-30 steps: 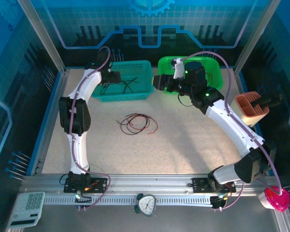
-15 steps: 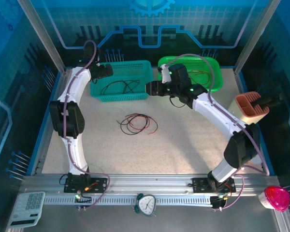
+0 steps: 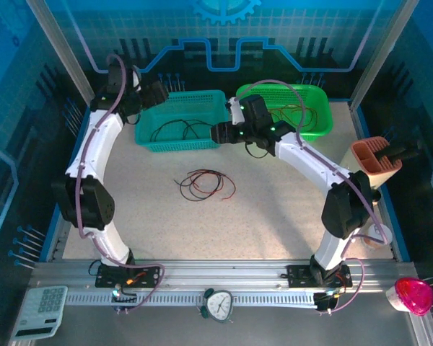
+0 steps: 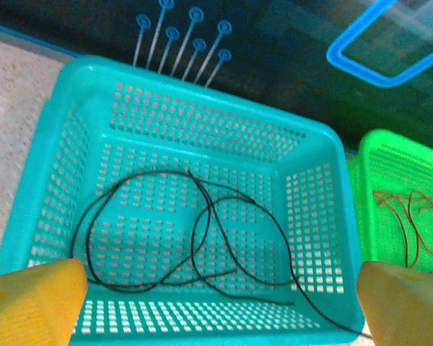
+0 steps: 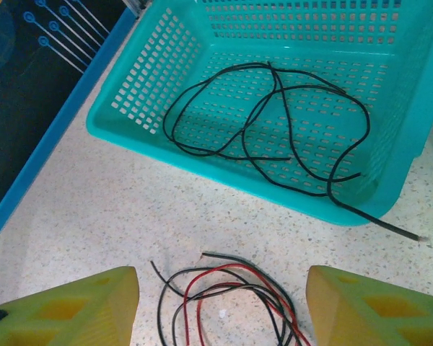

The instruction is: Untangle the cables

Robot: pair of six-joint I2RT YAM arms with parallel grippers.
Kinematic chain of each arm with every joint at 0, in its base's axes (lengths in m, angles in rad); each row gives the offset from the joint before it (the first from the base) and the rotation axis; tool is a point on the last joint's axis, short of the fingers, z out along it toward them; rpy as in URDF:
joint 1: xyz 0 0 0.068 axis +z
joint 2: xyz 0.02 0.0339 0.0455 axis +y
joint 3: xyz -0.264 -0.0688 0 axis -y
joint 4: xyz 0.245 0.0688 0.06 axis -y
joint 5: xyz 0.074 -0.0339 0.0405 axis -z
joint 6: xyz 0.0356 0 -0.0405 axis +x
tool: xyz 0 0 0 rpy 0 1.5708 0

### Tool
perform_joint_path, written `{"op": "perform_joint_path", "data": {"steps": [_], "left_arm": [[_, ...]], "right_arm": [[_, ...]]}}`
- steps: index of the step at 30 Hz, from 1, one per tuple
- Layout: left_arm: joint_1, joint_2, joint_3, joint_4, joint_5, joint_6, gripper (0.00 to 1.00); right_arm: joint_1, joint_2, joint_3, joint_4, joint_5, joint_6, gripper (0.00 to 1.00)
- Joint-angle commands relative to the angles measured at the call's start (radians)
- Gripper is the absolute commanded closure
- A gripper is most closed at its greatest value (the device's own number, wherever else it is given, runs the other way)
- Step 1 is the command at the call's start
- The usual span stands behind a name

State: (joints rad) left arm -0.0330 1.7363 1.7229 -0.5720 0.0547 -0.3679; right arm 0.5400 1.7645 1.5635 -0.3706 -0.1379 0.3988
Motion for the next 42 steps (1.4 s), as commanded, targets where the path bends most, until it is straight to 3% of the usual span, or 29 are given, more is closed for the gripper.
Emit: {"op": "perform_joint_path", "data": {"steps": [1, 9, 17, 26, 31, 37, 42], "left_arm": [[-0.05, -0.047, -0.1, 0.061, 0.059, 0.009, 0.03], [-0.248, -0.061, -0.245, 0.165, 0.028, 0.218, 0.02], [-0.441, 0.09, -0.168, 0.204, -0.079, 0.38, 0.02], [-0.504, 0.248, -0.056, 0.21, -0.249, 0.417, 0.05], [-0.507, 0.306, -0.001, 0.22, -0.283, 0.428, 0.08], [-0.506, 0.368, 0.072, 0.199, -0.274, 0.433, 0.2], [-0.507, 0.387, 0.092, 0.196, -0.265, 0.432, 0.46]], "right_arm": [[-0.022, 0.021, 0.032, -0.015, 0.023, 0.002, 0.37], [-0.16, -0.096, -0.092, 0.032, -0.014, 0.095, 0.37], [-0.245, -0.263, -0.259, 0.07, -0.079, 0.159, 0.36], [-0.293, -0.406, -0.36, 0.109, -0.147, 0.219, 0.36], [-0.295, -0.44, -0.372, 0.111, -0.163, 0.224, 0.36], [-0.3, -0.452, -0.376, 0.114, -0.176, 0.224, 0.36], [-0.308, -0.456, -0.382, 0.121, -0.183, 0.227, 0.36]]}}
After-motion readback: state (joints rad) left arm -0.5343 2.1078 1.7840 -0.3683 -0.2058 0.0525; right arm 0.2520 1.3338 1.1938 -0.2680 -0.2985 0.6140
